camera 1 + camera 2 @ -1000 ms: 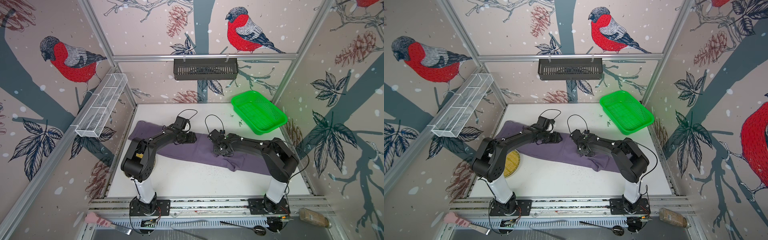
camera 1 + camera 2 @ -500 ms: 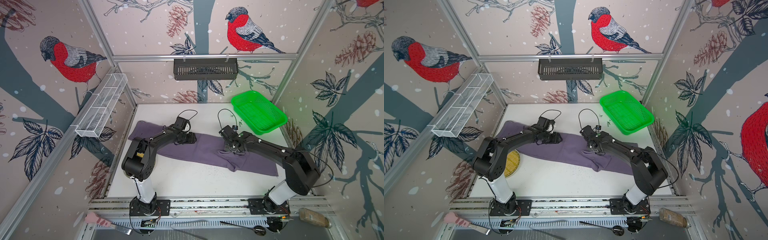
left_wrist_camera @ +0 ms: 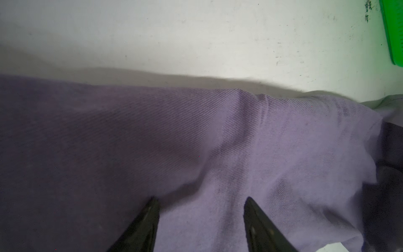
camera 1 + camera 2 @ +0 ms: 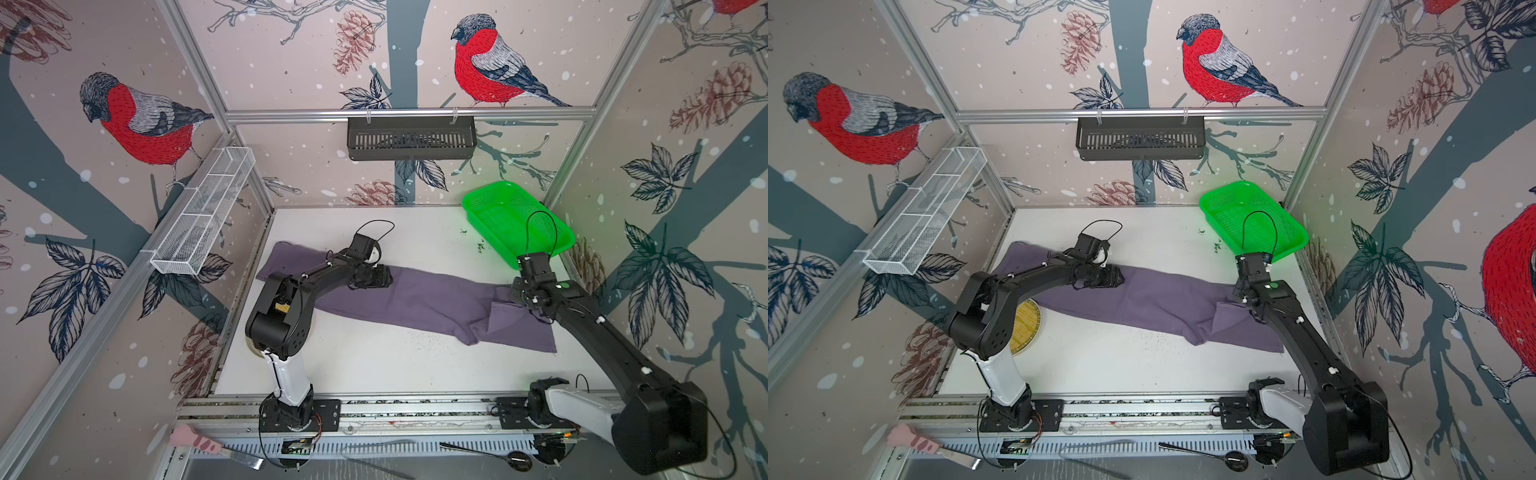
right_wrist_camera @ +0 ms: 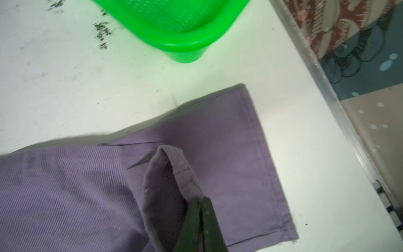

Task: Fold and stack the trousers
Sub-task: Smooth out the trousers at the center of the table.

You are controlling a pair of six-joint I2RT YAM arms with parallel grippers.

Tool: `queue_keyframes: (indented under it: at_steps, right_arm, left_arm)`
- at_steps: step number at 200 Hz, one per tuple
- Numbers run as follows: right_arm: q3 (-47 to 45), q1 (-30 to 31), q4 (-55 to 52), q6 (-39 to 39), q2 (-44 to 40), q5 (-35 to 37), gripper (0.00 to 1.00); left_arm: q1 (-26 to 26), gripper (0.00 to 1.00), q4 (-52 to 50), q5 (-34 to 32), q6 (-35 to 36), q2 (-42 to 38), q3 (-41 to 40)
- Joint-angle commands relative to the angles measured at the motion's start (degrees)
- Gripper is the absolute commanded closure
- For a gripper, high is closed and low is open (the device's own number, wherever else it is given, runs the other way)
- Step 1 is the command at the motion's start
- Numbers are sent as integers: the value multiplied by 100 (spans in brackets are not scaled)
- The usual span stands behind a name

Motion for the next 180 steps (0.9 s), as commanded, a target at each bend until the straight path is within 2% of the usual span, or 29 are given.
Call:
queue_keyframes:
  at_steps: [1,17,35,69,125,158,180]
  right_arm:
    - [-262,-600,653,-491,-269,-802,94]
    - [-418,-1038,1086,-613,-360,-1363,94]
    - [-403,-1252,1349,-845,-309,-1805,94]
    - [-100,-1443,1468,-1081,-176,-2314,95]
    - [38,-1482,1873,-1259,-707,-3319,96]
    - [71,-1695,1819,-1520,-945,-3143,97]
    - [-88,-2065,2199,-1404,-1048,-3701,96]
  left_arm:
    - [22,37,-30,-66,61,56,84]
    - [23,37,-39,-84,70,69,97]
    - [35,38,-64,-96,78,91,111]
    - [46,37,-73,-115,73,92,97]
    - [86,38,-83,-90,96,153,119]
    - [103,37,-77,-86,96,179,145]
    - [105,37,-93,-81,97,188,146]
